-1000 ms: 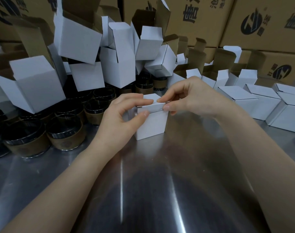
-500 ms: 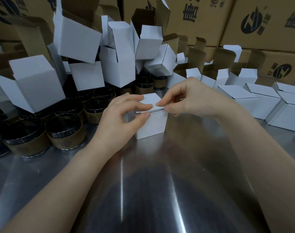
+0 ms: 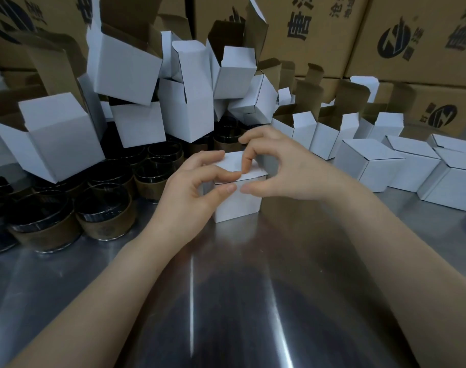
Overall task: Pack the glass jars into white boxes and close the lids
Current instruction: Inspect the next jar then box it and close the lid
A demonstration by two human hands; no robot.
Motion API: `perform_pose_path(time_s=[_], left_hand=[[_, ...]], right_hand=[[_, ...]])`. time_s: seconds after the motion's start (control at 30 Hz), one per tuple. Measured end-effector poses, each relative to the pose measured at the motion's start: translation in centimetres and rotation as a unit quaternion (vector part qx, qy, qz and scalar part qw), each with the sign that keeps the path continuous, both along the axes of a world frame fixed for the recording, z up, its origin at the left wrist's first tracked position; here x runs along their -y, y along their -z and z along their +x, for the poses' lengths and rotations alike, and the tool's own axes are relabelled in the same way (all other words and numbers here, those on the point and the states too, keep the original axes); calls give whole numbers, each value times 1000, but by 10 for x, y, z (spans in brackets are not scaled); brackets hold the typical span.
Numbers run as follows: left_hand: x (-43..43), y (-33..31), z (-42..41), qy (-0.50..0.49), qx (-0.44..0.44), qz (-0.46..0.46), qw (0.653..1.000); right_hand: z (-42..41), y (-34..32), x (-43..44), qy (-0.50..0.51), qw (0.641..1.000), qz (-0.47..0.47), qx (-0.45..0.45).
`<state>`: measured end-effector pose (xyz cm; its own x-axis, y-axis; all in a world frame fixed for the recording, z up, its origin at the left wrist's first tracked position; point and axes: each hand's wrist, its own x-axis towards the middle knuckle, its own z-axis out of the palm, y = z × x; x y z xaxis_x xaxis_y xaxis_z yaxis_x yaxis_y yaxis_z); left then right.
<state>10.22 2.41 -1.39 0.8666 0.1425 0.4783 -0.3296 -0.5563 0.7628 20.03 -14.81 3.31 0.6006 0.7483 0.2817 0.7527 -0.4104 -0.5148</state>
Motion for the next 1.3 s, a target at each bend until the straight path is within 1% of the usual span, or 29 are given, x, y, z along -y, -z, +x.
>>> perform_pose_path(time_s=[0.1, 0.2, 0.3, 0.4, 0.6, 0.8, 0.9, 1.1, 1.3], left_hand=[[-1, 1, -1, 6, 10, -16, 1000], [1, 4, 0, -3, 20, 12, 1000], [3, 7, 0, -17, 19, 21, 999], [3, 5, 0, -34, 12, 32, 999], [6, 5, -1, -30, -24, 58, 998], [5, 5, -1, -36, -42, 71, 996], [4, 6, -1, -38, -48, 72, 996], [4, 6, 0, -37, -51, 71, 995], [4, 7, 0, -34, -59, 71, 995]], right_hand=[[-3, 8, -6, -12, 1000, 3, 1], [-6, 11, -10, 2, 1000, 11, 0], [0, 11, -8, 27, 998, -4, 51], [12, 13, -1, 94, 991, -35, 92], [40, 18, 20, 251, 954, -85, 140], [58, 19, 38, 352, 917, -135, 134], [59, 17, 43, 380, 905, -153, 114], [55, 14, 40, 426, 872, -202, 130], [53, 13, 38, 481, 846, -187, 138]])
